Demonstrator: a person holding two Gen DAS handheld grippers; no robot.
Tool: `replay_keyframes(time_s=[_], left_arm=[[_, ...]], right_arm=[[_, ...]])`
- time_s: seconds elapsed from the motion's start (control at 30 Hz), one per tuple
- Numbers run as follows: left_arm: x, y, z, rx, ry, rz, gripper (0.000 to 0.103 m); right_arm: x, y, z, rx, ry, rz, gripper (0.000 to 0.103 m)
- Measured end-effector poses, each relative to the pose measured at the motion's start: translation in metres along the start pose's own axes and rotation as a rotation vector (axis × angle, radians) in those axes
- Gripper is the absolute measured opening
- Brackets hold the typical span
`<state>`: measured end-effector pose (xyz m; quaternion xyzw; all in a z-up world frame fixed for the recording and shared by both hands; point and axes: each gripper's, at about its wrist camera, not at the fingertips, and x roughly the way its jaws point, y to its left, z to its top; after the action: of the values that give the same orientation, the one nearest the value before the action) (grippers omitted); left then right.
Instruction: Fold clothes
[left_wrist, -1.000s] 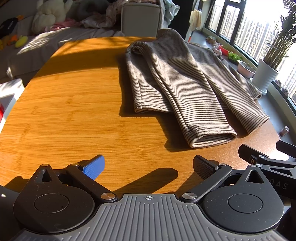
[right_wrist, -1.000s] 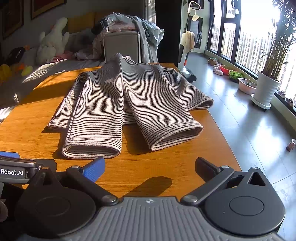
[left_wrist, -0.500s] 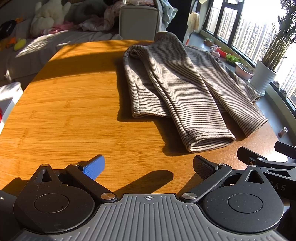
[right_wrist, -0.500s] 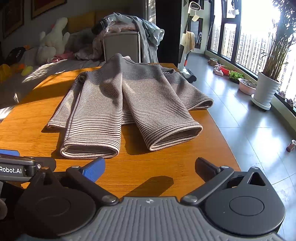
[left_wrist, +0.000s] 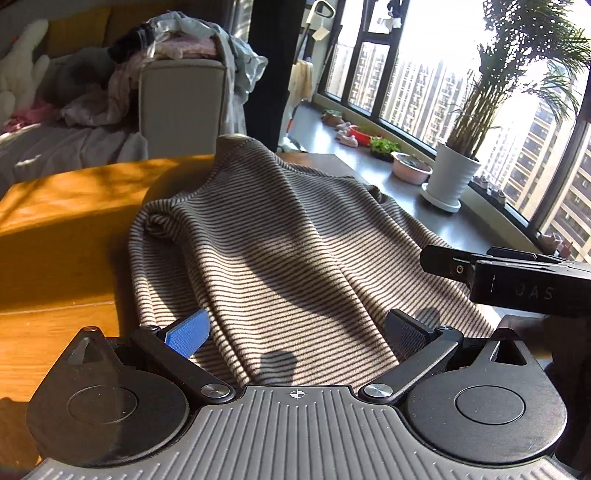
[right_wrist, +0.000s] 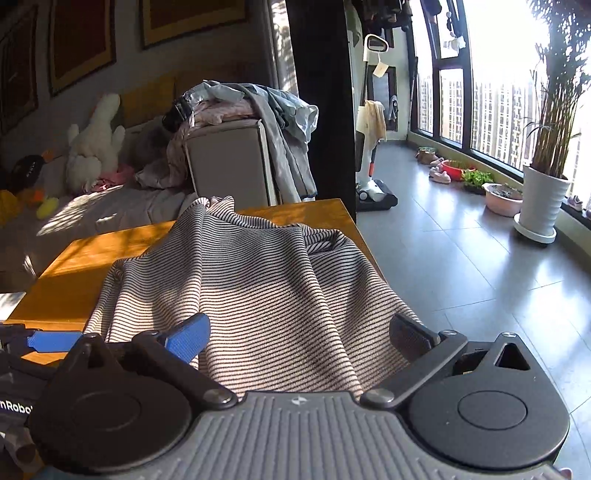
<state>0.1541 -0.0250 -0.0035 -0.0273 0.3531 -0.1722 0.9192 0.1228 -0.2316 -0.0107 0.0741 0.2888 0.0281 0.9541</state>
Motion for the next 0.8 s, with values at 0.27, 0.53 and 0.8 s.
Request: replay_keyframes(time_s=[0.27,0.53,0.8], left_arm=[[0.023,0.035,0.001,-0.012,0.049,-0.086,0.103],[-0.016,0.055,-0.024,-0.054,0.046,-0.127,0.103],[-0.061,0.064,-0.053,-0.069,0.123,-0.2,0.103]], right_arm=[[0.085,0.0,0.011,0.135,0.111,0.108,0.103],[0.067,0.022,-0.011,0.065,0.088,0.122,0.103],[0.004,0.034,-0.052,0.031,0.099,0.187,0.103]])
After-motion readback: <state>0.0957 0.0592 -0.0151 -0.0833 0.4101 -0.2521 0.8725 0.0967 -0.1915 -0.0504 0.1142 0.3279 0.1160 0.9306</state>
